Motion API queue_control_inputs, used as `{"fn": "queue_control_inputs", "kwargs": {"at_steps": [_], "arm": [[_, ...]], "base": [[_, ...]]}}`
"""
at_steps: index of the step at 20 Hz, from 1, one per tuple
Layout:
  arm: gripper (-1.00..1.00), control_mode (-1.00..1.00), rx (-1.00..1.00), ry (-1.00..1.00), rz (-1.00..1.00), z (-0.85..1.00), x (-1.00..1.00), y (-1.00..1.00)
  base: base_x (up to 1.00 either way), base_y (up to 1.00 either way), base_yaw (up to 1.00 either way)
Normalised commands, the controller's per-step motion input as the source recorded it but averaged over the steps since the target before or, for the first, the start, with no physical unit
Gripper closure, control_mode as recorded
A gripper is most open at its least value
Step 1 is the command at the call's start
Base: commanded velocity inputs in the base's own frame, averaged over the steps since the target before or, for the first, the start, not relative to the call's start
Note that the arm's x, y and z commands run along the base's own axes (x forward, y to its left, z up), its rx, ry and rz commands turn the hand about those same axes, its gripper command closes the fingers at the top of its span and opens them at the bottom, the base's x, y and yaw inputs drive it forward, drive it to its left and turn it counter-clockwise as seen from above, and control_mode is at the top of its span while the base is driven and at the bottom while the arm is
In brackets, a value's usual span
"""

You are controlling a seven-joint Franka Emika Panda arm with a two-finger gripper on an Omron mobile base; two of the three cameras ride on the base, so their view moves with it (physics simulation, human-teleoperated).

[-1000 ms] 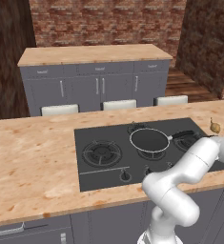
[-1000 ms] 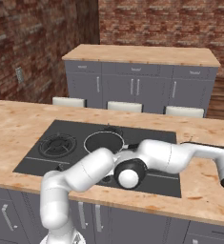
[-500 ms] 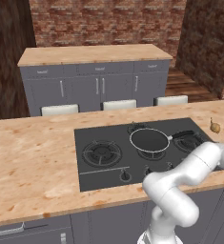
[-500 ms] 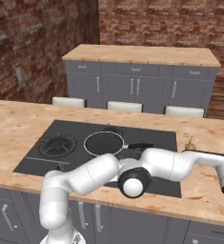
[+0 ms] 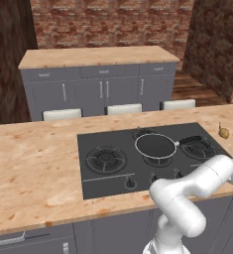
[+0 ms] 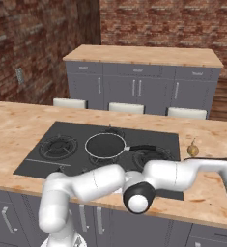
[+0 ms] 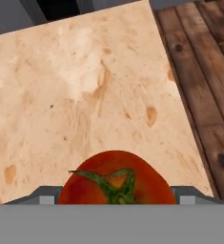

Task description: Place the pan on the front center burner on the stove. Then place the tomato and the onion in the pan and turn on the front center burner.

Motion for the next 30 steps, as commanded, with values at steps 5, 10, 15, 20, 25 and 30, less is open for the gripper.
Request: {"fn": "queue_control_inputs", "kwargs": {"at_steps": [5,10,15,20,25,30], "arm": [[1.0,-1.0,0.05,0.09,0.0,0.12,-0.01,0.13],[1.0,-1.0,0.11,0.11,0.0,0.51,-0.31,0.73],[1.0,-1.0,0.1,0.13,0.0,0.48,-0.53,0.96],[1.0,-1.0,0.09,0.21,0.0,0.19,-0.6,1.0],[1.0,-1.0,0.08,0.27,0.0,0.08,-0.45,1.0],[1.0,-1.0,0.06,0.26,0.0,0.21,-0.2,1.0]], "base": [[0.0,0.0,0.0],[0.0,0.0,0.0],[0.0,0.0,0.0],[0.0,0.0,0.0],[0.0,0.0,0.0],[0.0,0.0,0.0]]}}
